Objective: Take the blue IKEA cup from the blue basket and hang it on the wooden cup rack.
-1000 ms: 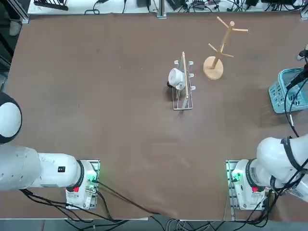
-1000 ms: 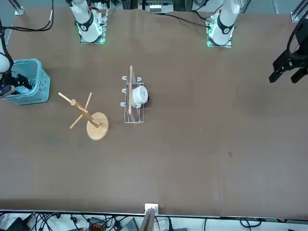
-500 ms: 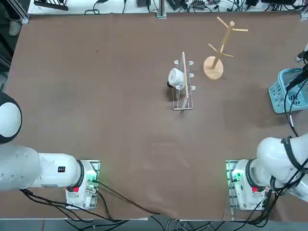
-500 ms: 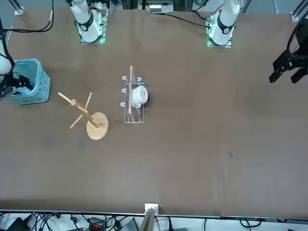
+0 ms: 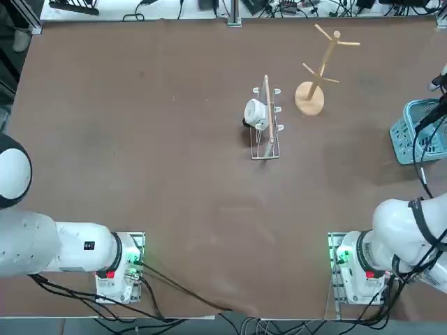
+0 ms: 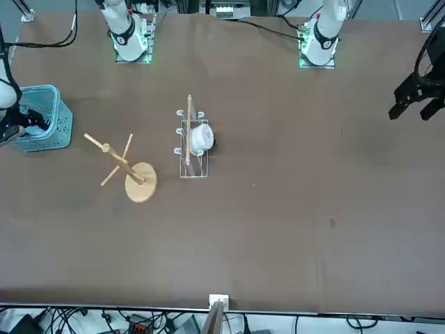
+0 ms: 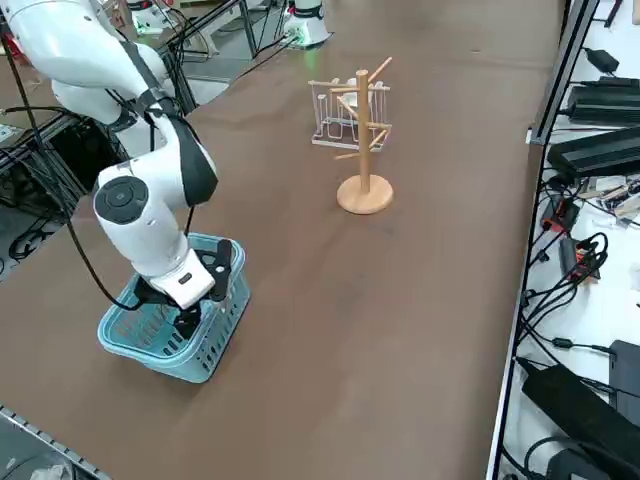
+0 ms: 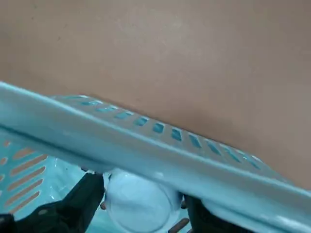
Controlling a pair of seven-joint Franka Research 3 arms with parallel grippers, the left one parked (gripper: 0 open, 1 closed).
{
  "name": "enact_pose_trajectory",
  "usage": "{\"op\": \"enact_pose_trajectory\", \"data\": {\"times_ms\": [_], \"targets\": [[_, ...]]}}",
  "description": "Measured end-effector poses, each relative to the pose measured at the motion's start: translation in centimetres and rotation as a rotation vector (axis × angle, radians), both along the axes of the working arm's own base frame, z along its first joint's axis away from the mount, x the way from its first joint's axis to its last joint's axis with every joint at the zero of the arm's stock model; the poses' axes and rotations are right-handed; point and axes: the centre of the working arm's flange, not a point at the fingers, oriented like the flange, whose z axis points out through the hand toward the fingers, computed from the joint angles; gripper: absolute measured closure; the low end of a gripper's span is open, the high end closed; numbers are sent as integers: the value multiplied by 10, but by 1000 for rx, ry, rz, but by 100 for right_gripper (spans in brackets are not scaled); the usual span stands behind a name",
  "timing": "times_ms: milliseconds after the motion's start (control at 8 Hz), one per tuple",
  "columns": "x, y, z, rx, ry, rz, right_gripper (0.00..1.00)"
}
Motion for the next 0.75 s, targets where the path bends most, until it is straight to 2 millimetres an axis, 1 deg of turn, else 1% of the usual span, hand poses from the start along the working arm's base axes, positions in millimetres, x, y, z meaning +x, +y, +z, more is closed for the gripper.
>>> {"op": "enact_pose_trajectory", "data": {"times_ms": [750], "targets": [[-1, -1, -2, 2, 2, -2, 0]]}}
